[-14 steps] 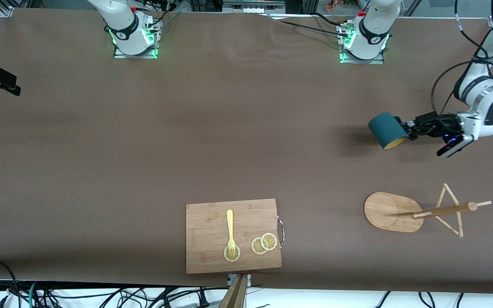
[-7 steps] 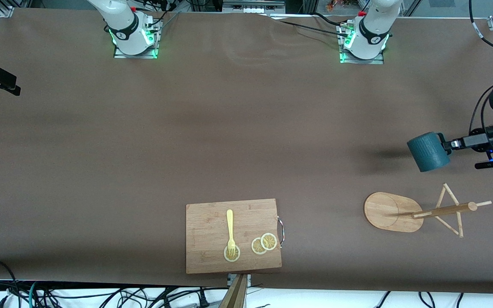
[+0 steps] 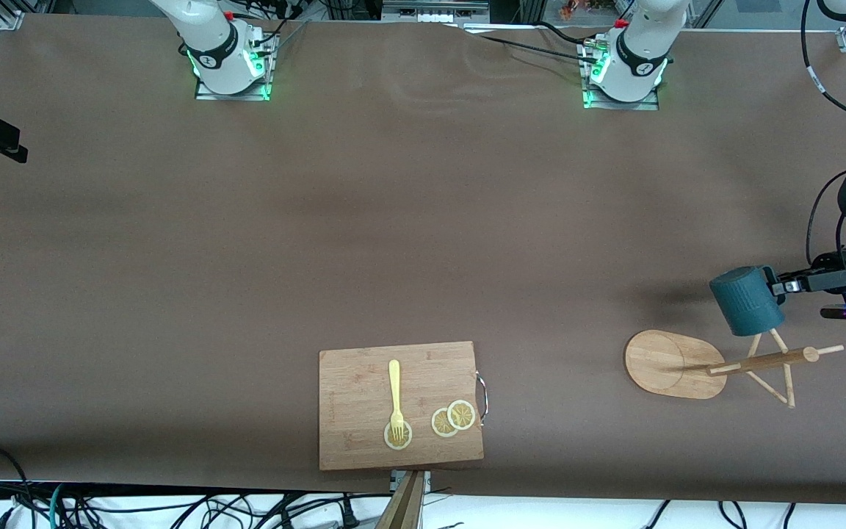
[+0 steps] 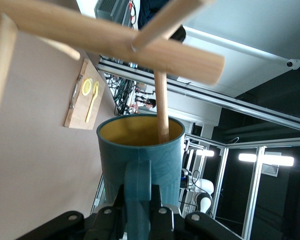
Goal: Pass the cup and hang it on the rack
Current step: 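Lower the mug handle onto a rack peg with the left gripper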
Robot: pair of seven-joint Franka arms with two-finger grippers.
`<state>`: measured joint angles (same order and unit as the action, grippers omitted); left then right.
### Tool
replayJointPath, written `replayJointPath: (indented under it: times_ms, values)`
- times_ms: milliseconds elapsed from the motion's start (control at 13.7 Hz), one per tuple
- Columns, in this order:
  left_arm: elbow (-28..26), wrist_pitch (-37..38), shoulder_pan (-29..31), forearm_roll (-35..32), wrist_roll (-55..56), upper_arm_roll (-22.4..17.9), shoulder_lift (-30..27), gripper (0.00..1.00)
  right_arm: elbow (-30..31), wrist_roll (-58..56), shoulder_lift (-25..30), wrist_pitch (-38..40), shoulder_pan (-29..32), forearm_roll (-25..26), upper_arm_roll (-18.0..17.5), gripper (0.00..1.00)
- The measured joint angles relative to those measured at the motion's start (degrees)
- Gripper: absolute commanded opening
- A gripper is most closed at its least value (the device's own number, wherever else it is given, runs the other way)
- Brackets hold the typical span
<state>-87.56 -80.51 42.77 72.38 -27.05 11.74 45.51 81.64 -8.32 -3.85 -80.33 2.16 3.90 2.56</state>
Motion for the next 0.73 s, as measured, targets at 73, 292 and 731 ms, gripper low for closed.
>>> replayJointPath:
  times_ms: [73,292,731]
  values:
    - [1.50,-0.25,0.02,0.00,0.09,-0.02,1.06,0.00,0.00,-0.14,-0.08,0.00,0.02,0.00,0.11,1.00]
    - [5.91,-0.37,0.05,0.00,1.56,-0.06,4.58,0.00,0.00,-0.38,-0.12,-0.01,0.02,-0.01,0.11,1.00]
    - [8.02,-1.02,0.04,0.04,4.92,0.07,6.28,1.00,0.00,-0.53,-0.14,-0.05,0.02,-0.01,0.04,1.00]
